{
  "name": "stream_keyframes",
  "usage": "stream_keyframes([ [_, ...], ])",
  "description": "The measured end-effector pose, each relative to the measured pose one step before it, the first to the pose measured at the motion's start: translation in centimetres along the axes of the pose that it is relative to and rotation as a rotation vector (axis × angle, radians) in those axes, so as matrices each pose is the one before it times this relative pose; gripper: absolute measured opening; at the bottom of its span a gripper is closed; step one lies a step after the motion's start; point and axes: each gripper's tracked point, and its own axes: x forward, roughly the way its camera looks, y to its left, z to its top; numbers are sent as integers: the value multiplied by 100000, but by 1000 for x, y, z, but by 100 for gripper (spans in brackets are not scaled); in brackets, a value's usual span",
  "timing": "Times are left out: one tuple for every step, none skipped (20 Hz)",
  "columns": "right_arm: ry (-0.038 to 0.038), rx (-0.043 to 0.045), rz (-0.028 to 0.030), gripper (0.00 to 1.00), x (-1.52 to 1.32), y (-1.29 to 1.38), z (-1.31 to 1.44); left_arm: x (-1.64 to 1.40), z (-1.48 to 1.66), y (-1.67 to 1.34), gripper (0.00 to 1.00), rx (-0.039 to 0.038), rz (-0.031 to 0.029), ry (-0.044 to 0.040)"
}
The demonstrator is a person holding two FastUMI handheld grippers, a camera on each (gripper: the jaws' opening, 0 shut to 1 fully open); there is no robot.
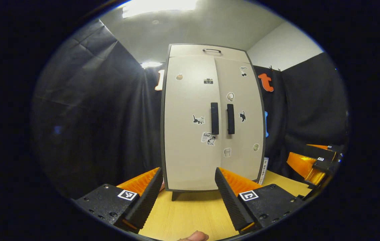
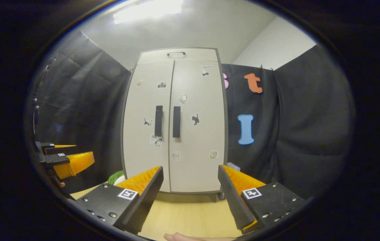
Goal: Grab one shoe with the right hand and put it into the shoe cabinet, grab the other shoe with the left hand and put it into the shoe cabinet; then close the right door with the right hand and the left door with the left hand.
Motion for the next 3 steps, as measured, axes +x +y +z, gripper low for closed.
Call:
stream_keyframes([
  [-343, 880, -629, 98, -138, -283, 106, -203, 218, 128, 95, 245, 284, -478],
  [-95, 794, -113, 98, -115, -143, 103, -13, 264, 51, 95, -440, -70, -781],
  [347, 442, -28, 98, -110, -194, 2, -232, 45, -122, 95, -825, -443, -19],
])
